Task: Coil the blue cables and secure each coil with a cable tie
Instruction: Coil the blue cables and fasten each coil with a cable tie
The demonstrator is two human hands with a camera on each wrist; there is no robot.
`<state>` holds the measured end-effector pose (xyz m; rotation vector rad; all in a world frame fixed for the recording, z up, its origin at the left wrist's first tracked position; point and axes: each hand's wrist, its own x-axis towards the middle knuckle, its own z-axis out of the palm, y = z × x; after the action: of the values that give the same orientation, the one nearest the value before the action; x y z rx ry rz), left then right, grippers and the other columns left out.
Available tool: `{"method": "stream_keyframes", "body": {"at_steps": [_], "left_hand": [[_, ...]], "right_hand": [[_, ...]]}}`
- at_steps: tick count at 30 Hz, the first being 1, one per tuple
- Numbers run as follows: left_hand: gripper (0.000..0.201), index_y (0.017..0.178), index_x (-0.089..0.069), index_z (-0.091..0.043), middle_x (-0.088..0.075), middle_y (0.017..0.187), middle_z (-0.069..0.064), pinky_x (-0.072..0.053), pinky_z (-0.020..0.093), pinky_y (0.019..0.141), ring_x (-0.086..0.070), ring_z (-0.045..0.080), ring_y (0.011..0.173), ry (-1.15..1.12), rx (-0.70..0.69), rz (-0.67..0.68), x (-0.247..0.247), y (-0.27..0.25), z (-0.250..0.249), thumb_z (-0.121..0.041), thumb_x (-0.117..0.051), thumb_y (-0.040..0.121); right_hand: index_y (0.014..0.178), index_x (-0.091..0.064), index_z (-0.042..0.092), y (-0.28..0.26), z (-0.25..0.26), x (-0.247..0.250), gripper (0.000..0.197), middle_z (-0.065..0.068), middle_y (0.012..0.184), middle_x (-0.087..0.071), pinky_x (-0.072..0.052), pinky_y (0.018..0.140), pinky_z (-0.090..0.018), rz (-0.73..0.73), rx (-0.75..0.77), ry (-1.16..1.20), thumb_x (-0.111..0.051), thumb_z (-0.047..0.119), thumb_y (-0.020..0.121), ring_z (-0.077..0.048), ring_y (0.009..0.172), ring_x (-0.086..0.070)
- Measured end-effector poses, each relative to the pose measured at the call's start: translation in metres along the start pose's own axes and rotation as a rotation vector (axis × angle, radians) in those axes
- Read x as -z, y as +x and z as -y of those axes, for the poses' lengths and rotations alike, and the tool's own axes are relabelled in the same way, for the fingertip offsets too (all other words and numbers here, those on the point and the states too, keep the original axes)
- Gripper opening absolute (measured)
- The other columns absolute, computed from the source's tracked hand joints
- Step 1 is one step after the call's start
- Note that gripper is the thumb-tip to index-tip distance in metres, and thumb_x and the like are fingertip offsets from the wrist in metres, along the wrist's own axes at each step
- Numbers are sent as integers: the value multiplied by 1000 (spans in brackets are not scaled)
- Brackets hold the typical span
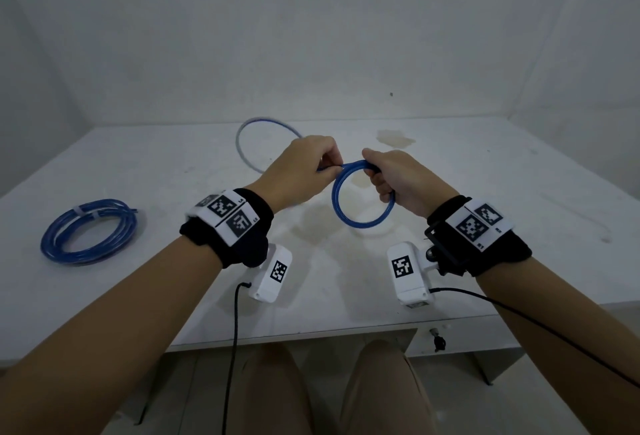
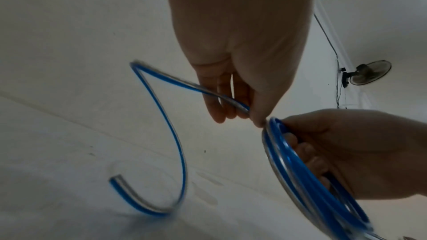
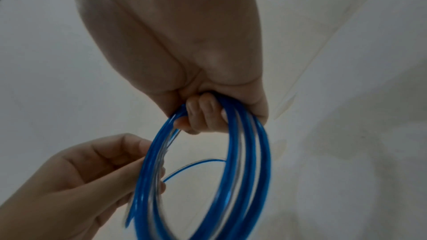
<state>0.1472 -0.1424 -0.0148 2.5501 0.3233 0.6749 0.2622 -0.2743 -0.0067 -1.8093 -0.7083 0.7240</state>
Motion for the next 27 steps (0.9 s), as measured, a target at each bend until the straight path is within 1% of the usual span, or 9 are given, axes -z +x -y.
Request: {"method": "stream_keyframes", "body": {"at_steps": [5,8,11,13,15,17,21,24,27], "left_hand": [[1,97,-47,-17,-71,93,6,-48,36,73,-64,19,74,-303,281,165,1,-5,-3,-17,-49,97],[22,115,-52,-18,-65,85,1,-38,28,68,-51,14,71,-436,412,172,3,-4,-2,-14,-45,95],[22,104,-64,-17,-50,80,-5,-33,21,61,-42,11,69,-514,398,143,2,-3,-3,-20,-43,99],[25,107,-65,-16,-52,80,-8,-35,15,60,-43,6,68,-542,375,67,-3,-4,-5,-17,-40,101],[23,108,-61,-15,-57,87,-5,-42,19,69,-49,8,75,-589,343,-23,-9,-5,-6,-13,-40,101],[20,105,-58,-15,-60,93,-2,-50,35,85,-55,14,86,-637,320,-74,-12,-6,-6,-12,-40,101],[16,109,-52,-14,-66,101,-1,-45,44,103,-62,18,102,-820,377,-31,-14,-8,-4,-18,-37,104],[21,111,-51,-10,-70,98,7,-49,36,94,-66,24,101,-1006,410,-22,-14,-9,-7,-26,-39,104],[39,112,-57,-5,-64,74,5,-51,32,80,-66,23,76,-1102,473,-7,-12,-8,-9,-38,-38,104]], "right_hand": [[68,-44,15,2,3,-5,33,5,56,-34,-25,52,-26,-101,66,4,-41,32,96,-12,48,-26],[69,-45,15,2,5,-4,32,5,56,-34,-26,52,-26,-121,90,37,-41,31,97,-11,48,-27],[71,-45,15,2,6,-6,30,4,58,-35,-26,55,-27,-144,118,45,-41,29,96,-11,51,-27],[70,-45,15,2,6,-8,30,4,61,-36,-27,56,-27,-166,141,68,-41,29,96,-11,53,-28],[70,-45,15,3,7,-10,30,4,63,-38,-28,57,-27,-198,163,87,-41,29,96,-12,54,-30],[70,-46,15,3,7,-11,30,4,64,-39,-30,58,-27,-229,188,105,-41,29,96,-11,56,-32],[72,-47,15,5,6,-10,30,4,63,-39,-30,59,-28,-249,203,163,-41,30,97,-12,56,-32],[73,-46,14,7,7,-11,30,4,62,-37,-30,57,-27,-235,199,219,-40,30,98,-11,54,-31],[74,-46,15,9,5,-14,29,4,63,-36,-30,57,-27,-223,199,261,-40,28,99,-11,53,-30]]}}
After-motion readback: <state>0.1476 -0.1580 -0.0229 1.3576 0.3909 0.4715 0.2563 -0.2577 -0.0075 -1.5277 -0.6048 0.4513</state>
